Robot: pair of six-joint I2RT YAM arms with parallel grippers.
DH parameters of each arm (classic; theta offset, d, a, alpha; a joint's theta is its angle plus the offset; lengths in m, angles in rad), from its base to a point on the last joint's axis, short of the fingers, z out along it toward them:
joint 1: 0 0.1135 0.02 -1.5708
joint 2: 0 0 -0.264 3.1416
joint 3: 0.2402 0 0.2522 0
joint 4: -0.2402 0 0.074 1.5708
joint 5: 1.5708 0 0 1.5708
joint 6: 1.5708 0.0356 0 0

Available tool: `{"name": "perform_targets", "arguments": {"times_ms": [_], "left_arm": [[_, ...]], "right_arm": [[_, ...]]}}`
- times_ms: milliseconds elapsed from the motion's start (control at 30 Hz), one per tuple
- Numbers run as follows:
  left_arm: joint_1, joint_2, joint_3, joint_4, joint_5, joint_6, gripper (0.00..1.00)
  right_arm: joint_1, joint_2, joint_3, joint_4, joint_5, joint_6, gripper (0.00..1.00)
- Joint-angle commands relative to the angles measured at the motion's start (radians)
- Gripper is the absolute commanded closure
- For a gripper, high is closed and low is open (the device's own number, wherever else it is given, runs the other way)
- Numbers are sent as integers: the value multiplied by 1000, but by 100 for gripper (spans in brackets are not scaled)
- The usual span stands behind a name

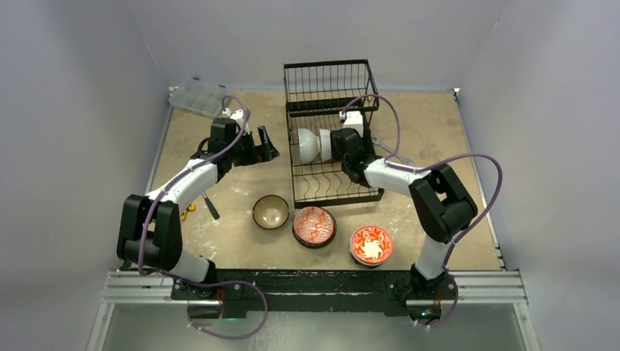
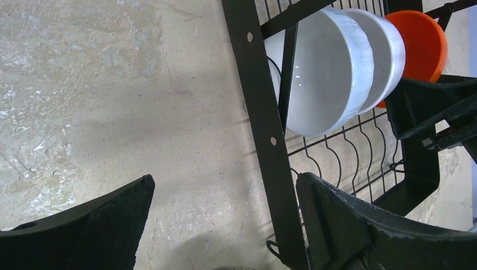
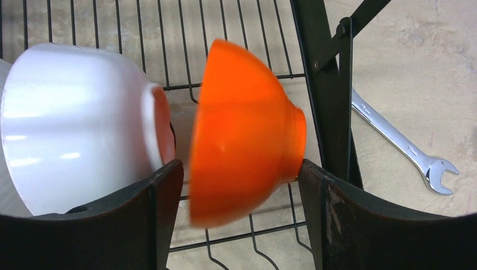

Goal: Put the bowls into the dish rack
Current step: Place the bowl in the dish rack, then pick up the bowl from the center of the board.

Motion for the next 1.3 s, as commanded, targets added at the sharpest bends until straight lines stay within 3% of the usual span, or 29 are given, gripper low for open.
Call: {"name": "perform_targets", "arguments": {"times_ms": [0,133,500,1000,1267], "left_arm": [[9,-9,16,53,22,-7,5],[10,-12,16,54,22,-7,5],[11,-23,12,55,20,-4,5],[11,-91,-35,33,53,-3,5],[11,-179,-54,-165,30,-43,8]], "right_arm": [[-1,-44,40,-46,32,14,20],[-1,-63,42,-63,34,22,12],[-2,-173,16,-134,-29,62,3],[-46,-448,-176,-195,-339,194,1],[-176,-565,-272,-187,-641,239,1]]}}
